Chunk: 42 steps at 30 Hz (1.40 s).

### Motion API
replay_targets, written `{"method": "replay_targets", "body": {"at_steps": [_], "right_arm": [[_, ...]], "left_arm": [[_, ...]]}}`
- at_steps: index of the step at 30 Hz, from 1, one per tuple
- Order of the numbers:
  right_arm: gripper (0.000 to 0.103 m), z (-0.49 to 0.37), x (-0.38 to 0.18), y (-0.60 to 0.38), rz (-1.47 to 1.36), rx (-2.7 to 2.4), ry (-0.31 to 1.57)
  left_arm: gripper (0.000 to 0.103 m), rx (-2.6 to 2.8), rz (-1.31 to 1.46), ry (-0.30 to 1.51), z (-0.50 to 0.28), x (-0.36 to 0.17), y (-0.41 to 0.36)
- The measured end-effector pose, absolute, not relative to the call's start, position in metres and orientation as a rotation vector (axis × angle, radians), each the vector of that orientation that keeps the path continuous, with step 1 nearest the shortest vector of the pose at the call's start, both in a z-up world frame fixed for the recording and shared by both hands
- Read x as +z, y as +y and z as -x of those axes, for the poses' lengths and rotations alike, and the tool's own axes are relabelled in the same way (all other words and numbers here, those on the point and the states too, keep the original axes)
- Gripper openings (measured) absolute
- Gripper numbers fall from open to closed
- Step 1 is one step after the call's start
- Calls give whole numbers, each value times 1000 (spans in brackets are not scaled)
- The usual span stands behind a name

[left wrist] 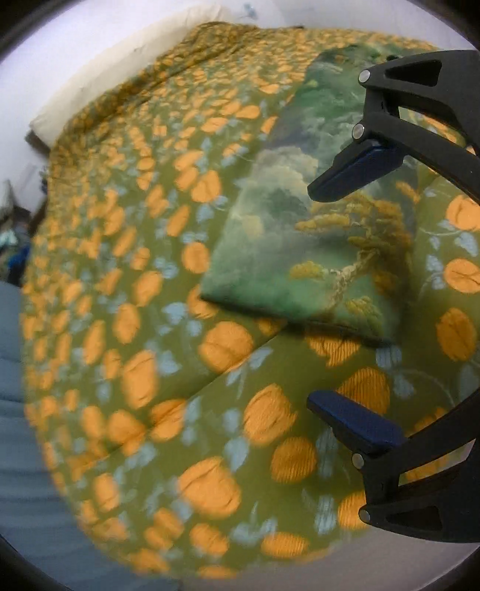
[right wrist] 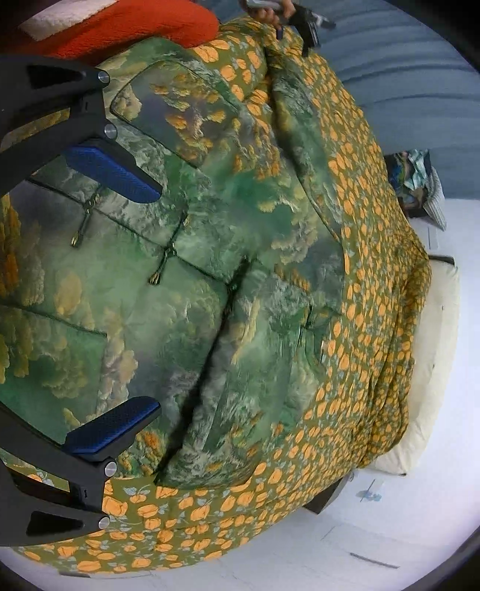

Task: Fold large clothes
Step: 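Grasp the jacket sleeve with the left gripper and lift it over the body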

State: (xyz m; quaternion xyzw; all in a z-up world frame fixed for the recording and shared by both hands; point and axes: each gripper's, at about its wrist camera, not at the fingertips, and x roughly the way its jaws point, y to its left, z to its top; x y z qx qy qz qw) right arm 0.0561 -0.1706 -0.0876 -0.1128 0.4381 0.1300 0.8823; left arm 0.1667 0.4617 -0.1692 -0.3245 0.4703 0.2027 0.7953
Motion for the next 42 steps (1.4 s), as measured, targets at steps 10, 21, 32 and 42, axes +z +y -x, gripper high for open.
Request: {"method": "replay_targets", "body": {"at_steps": [10,21,32,42], "right_arm": [[103,-51,-91,-151,258,340,896],[103,-49,-87,-213,76,264,823],[103,-32,-81,-302,-59,84,772],[103,-30,-92,-353,-155,-17,787]], "left_arm": [[10,432,564,1032,-185,-134,429],[9,-86,168,704,-235,96,168],[8,-459,8,859,-291,4,-128],[53,-498,-112,1064,-269,-132,-218]]}}
